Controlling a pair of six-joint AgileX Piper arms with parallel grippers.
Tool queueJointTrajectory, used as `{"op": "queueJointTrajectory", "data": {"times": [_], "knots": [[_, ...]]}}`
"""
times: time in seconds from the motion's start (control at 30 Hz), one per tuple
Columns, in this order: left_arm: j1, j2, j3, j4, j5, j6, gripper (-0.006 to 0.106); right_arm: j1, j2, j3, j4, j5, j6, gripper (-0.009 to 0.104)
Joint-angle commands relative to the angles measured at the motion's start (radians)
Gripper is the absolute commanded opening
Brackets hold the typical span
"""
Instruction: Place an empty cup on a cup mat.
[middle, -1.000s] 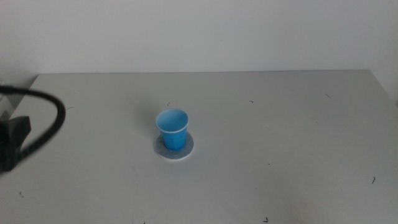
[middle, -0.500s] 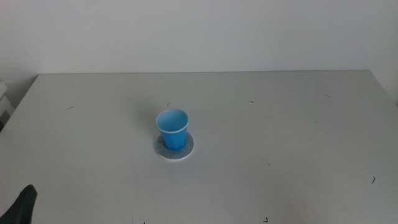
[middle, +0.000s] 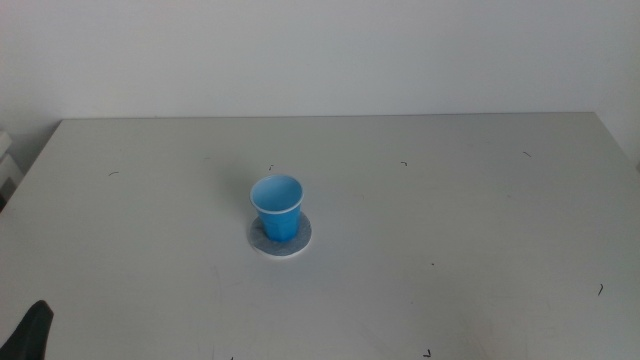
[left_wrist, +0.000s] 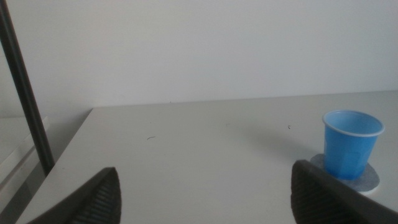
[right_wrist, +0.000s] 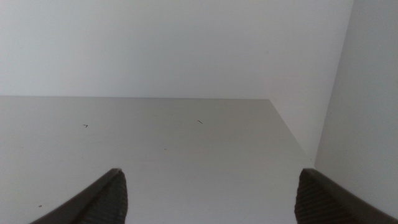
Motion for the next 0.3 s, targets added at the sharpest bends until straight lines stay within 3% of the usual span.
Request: {"op": "queueJointTrajectory", "data": {"times": [0.0,0.27], "knots": [[-0.001,0.011,-0.005,0.0,-0.078,-0.013,0.105,-0.001,-0.019,-0.012,-0.009,-0.078,-0.008,0.094],[-0.001,-0.036,-0.004,0.001,-0.078,-0.013,0.105,-0.001,-0.019,-0.012,-0.009,-0.078,-0.008,0.094]]}}
